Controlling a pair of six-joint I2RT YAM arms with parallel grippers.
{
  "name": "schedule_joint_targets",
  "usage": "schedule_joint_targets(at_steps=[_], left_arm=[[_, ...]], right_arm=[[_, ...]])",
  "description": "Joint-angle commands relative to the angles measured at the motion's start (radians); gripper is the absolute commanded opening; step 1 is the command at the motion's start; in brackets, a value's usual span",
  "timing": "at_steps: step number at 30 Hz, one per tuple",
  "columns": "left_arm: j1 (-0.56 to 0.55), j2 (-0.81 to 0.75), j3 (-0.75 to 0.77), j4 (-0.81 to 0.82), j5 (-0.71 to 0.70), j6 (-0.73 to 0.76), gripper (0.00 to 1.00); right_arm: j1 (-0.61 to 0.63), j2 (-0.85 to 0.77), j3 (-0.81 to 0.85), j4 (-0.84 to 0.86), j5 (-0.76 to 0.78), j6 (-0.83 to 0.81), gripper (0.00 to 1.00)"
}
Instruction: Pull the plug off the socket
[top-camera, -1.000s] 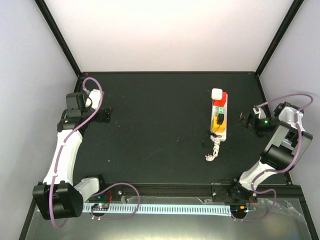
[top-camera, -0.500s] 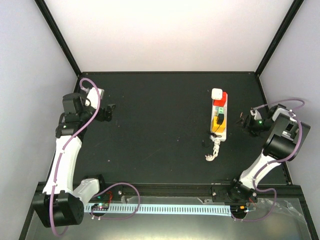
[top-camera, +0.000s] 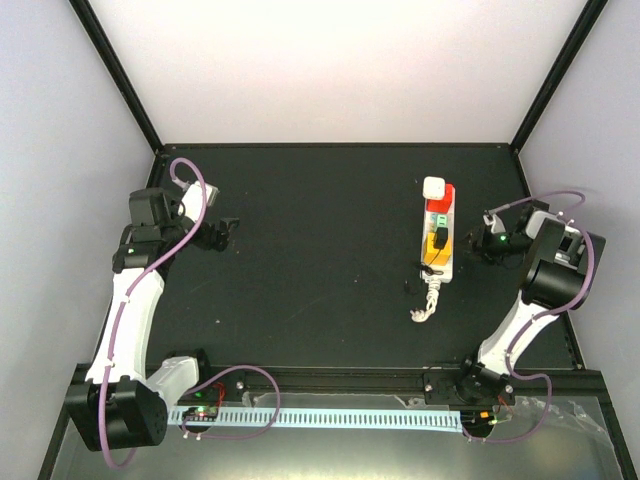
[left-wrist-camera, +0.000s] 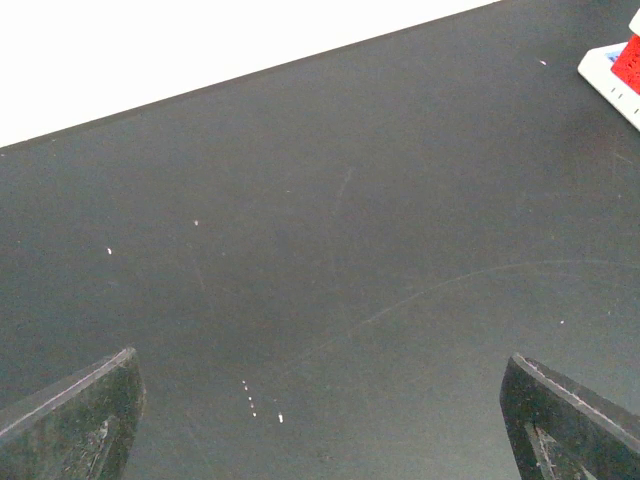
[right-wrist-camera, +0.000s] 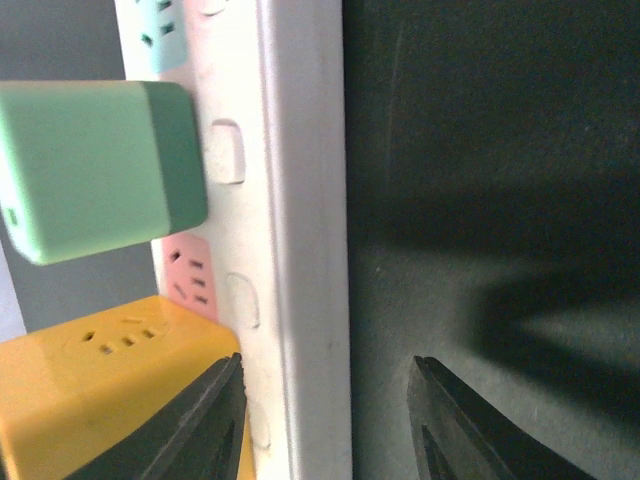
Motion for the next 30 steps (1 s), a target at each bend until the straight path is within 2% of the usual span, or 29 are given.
schedule_joint_targets(at_steps=[1,4,8,15,30], left_arm=[[-0.005,0.007,0.028,-0.012,0.052,0.024,0.99],[-0.005,0.015,0.028,-0.020,0.068,0.024,0.99],[-0.005,0.014,0.028,-0.028,0.042,0.044,0.99],[-0.005,0.014,0.035,-0.032,0.017,0.050,0.99],[-0.005,0.019,0.033,-0.047,0.021,0.064,0.99]], right_arm=[[0.022,0.025,0.049,0.078,0.008,0.032,0.43],[0.038,0.049,0.071,0.078,0.000,0.043,0.39],[0.071,0.086,0.101,0.028,-0.017,0.015,0.39],[0.127,0.104,0.098,0.047,-0.010,0.028,0.36],[0.356,0.096,0.110,0.094,0.021,0.063,0.33]])
